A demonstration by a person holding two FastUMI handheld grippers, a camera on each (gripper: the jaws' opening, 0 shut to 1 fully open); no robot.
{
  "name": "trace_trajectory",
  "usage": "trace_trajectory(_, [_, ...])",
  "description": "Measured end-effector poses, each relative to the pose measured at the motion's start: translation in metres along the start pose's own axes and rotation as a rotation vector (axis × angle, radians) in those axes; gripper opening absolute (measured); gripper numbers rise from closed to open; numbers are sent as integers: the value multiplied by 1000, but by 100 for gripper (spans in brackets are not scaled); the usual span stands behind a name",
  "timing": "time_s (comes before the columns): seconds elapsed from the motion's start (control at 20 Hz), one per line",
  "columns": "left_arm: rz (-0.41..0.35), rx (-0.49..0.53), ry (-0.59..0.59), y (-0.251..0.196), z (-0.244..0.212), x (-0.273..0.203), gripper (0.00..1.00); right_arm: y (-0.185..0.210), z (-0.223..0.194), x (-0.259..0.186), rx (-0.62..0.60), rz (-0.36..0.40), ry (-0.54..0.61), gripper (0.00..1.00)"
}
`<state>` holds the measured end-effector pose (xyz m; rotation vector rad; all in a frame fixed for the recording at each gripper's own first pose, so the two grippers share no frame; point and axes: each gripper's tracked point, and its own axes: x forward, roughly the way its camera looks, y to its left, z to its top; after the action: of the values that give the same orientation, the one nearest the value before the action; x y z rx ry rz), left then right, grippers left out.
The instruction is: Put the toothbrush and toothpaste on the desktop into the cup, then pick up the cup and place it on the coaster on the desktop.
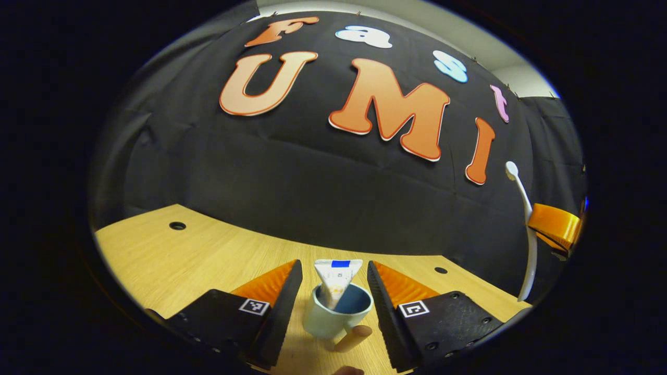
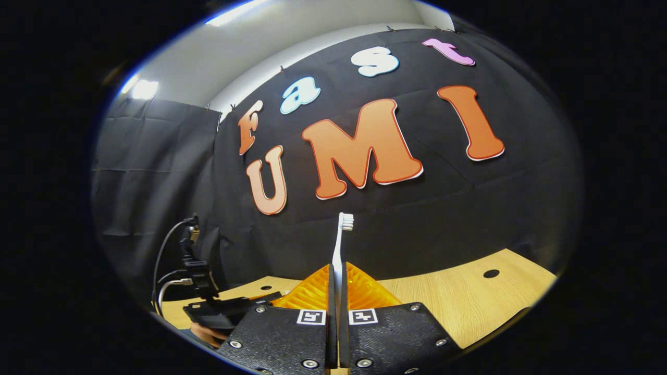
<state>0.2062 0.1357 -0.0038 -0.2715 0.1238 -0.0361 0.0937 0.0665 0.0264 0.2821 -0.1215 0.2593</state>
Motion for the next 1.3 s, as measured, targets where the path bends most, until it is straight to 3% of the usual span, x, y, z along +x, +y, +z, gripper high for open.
trace_trajectory(0.05, [4,6,-22,2,9,-10,87,2,3,5,-5,3,-18,2])
trace_trajectory(0.15, [8,32,-48,5,14,-22,96,6,5,15,-12,5,-50,2])
trace_trajectory(0.45, [36,152,-111,15,21,-56,98,23,-13,49,1,29,-47,2])
trace_trajectory(0.55, [7,147,-129,11,20,-61,98,28,-16,61,6,36,-65,2])
trace_trajectory(0.6, [-11,141,-125,9,16,-62,98,32,-18,67,15,46,-76,7])
trace_trajectory(0.75, [-28,91,-111,15,6,-56,98,36,-33,87,49,60,-63,2])
trace_trajectory(1.3, [16,79,-121,33,4,-56,97,35,-97,148,34,37,10,2])
